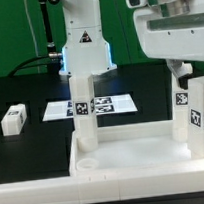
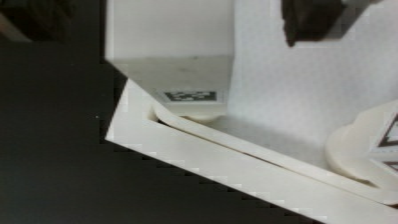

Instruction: Assemble desk

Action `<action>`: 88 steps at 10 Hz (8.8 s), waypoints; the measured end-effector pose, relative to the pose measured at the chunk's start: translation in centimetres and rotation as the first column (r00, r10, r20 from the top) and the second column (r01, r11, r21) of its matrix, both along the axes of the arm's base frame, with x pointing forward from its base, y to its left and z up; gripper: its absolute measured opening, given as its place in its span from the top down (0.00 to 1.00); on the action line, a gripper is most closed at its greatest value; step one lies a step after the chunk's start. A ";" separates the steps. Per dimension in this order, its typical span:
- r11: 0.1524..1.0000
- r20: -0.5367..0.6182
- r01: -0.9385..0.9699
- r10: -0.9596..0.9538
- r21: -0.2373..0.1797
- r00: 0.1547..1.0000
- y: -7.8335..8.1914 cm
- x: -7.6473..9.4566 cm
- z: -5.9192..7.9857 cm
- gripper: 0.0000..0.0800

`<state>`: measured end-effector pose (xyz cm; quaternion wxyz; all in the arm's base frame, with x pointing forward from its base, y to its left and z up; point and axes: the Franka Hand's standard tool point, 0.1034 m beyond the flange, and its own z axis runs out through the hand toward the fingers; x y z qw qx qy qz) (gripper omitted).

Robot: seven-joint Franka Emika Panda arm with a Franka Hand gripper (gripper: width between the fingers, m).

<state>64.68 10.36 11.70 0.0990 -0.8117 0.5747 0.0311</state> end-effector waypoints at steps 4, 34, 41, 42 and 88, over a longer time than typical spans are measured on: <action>0.899 0.114 -0.432 0.437 -0.072 0.892 0.2 -0.6 0.3 0.19; 0.818 0.105 -0.572 0.575 -0.068 0.811 0.5 -0.2 -0.5 0.19; 0.560 0.067 -0.813 0.828 -0.158 0.557 -0.3 0.1 -0.6 0.52; 0.648 0.061 -0.747 0.760 -0.146 0.647 -0.4 0.1 -0.6 0.63; 0.662 0.166 -0.717 0.749 -0.216 0.641 -21.1 -5.7 1.9 0.19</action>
Offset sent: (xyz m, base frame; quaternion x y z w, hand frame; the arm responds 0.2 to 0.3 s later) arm 0.0000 0.0000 0.0000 0.0000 0.0000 -0.1938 0.9810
